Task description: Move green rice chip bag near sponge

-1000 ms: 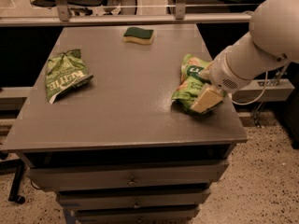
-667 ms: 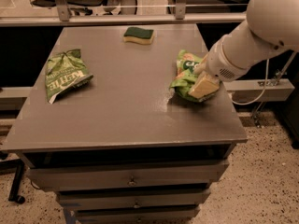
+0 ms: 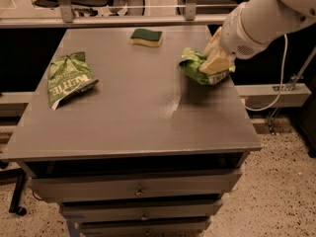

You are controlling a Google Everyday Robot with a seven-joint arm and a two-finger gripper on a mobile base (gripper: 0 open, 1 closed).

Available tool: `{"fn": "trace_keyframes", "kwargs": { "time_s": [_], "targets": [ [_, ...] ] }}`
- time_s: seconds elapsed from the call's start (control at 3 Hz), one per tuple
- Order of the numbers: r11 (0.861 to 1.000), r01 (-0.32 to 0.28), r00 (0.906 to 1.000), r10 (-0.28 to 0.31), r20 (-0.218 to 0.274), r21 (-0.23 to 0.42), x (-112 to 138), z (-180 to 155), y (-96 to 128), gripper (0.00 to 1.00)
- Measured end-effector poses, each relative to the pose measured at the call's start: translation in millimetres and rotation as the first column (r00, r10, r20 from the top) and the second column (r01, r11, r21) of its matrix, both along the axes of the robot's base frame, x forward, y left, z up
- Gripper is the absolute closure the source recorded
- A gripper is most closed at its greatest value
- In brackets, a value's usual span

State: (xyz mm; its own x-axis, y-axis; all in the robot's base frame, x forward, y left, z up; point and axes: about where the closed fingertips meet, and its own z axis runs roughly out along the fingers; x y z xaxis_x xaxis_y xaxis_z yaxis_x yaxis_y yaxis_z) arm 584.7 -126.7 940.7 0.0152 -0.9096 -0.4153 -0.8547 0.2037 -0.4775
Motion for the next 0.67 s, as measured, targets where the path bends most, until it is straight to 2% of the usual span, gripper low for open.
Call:
{"fn": "trace_keyframes", "kwargs": {
  "time_s": [0.67],
  "targets": [
    [1.0,-0.018,0.9993,0.018,0.033,-0.002,0.3,4.2,1.1,1.0]
  ]
}}
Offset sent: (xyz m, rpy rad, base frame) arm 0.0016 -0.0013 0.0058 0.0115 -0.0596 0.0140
